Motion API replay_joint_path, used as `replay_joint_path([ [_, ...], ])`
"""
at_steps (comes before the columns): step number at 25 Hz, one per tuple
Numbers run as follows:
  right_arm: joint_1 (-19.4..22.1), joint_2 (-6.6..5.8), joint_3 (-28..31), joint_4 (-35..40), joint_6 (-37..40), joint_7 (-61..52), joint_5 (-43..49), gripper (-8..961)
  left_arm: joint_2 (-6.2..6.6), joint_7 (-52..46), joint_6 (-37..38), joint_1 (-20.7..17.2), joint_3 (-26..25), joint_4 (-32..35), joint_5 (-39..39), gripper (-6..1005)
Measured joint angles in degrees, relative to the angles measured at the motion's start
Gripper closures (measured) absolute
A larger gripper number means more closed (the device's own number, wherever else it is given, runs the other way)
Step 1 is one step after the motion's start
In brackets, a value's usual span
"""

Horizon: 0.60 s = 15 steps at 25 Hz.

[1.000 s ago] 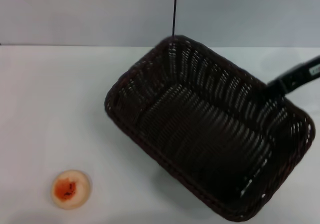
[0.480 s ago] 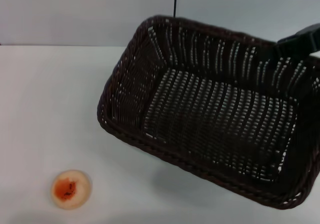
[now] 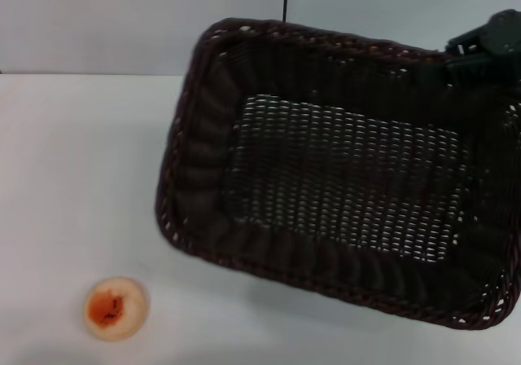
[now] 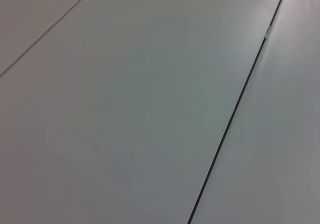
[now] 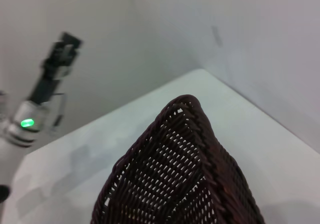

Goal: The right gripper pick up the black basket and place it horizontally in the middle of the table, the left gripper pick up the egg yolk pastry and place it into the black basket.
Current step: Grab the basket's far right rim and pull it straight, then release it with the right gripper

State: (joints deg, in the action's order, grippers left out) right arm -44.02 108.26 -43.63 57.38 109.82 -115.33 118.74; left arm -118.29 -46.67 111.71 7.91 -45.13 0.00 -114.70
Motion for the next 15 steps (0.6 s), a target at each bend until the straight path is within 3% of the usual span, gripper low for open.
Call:
replay_joint_path([
  [11,-3.30,-0.14,-4.67,-4.94,0.14,9.40,3.36,707,-0.01,-3.93,0.47,-0.43,-0.12,0.00,0.07,208],
  [15,-4.51,0.70,-5.86,-4.99,-0.25,10.61,6.83,700,-0.06,-4.47,0.49,-0.52,-0.04,-0.02,0.08,208],
])
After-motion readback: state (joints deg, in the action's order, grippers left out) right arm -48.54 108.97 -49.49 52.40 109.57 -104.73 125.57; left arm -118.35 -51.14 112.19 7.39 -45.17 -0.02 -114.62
